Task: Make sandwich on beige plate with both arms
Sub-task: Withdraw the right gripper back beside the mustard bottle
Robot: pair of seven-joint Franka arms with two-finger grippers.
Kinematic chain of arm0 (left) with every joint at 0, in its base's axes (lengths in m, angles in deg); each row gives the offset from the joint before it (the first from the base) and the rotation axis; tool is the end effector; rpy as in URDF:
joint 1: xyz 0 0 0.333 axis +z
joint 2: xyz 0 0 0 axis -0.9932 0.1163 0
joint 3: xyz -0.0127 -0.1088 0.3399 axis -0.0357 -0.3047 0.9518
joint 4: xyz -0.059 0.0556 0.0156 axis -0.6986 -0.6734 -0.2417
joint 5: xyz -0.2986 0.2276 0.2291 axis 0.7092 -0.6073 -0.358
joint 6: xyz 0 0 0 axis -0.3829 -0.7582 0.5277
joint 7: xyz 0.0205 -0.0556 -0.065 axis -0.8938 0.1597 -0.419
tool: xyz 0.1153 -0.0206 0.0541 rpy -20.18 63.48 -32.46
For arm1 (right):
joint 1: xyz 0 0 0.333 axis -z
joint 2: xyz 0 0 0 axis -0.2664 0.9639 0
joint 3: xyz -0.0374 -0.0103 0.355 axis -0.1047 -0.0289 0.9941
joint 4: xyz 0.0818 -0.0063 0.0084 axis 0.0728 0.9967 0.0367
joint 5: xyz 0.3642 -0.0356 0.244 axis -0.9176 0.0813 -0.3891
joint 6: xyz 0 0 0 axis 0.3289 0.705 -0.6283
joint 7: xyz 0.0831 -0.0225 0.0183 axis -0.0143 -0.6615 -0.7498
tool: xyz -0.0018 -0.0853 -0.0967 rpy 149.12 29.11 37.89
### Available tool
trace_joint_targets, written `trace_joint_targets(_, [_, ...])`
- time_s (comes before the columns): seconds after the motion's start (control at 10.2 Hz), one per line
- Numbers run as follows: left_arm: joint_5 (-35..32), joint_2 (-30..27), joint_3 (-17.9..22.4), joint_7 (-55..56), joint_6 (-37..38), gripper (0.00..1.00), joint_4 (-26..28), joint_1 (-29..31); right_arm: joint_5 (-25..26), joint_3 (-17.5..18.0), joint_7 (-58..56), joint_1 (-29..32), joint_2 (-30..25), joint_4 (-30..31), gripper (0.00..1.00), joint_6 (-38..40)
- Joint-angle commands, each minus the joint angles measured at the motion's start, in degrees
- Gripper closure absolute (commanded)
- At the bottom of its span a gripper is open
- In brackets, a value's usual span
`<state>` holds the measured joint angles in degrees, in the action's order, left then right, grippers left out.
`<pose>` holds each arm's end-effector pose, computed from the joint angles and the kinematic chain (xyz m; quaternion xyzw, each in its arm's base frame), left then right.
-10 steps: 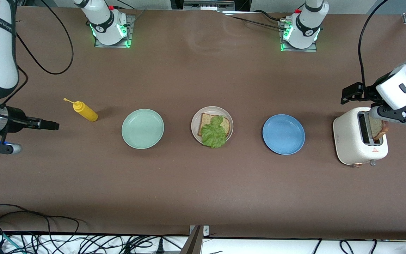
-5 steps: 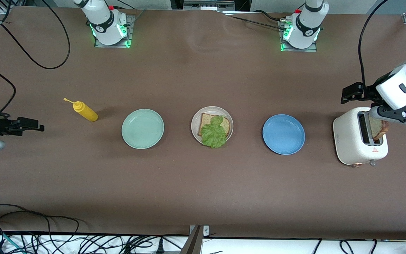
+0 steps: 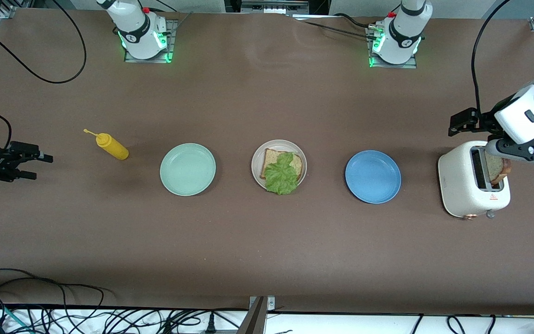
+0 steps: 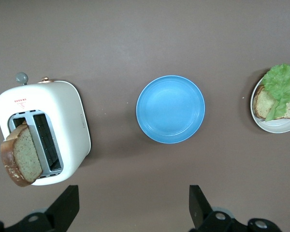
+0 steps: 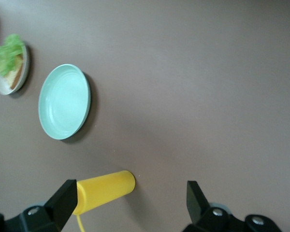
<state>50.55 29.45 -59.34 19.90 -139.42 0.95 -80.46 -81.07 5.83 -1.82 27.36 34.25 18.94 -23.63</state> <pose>0.6565 -0.0457 0.5950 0.9938 -0.0897 -0.0615 0.0235 0.6686 -0.2278 0.3334 -0.9256 -0.2480 -0.0582 0.2800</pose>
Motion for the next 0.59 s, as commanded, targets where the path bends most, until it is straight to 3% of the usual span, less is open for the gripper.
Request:
trace_joint_targets(0.0, [-0.07,-0.25,-0.04,0.42,1.00,0.00,-0.54,0.04,-6.03,0.54,-16.25,2.58,0.11,5.28,0.00,-0.58])
trace_joint_targets(0.49, [-0.07,-0.34,-0.04,0.33,1.09,0.00,-0.54,0.12,-13.06,0.72,-51.53,9.08,7.92,5.83,0.00,5.01])
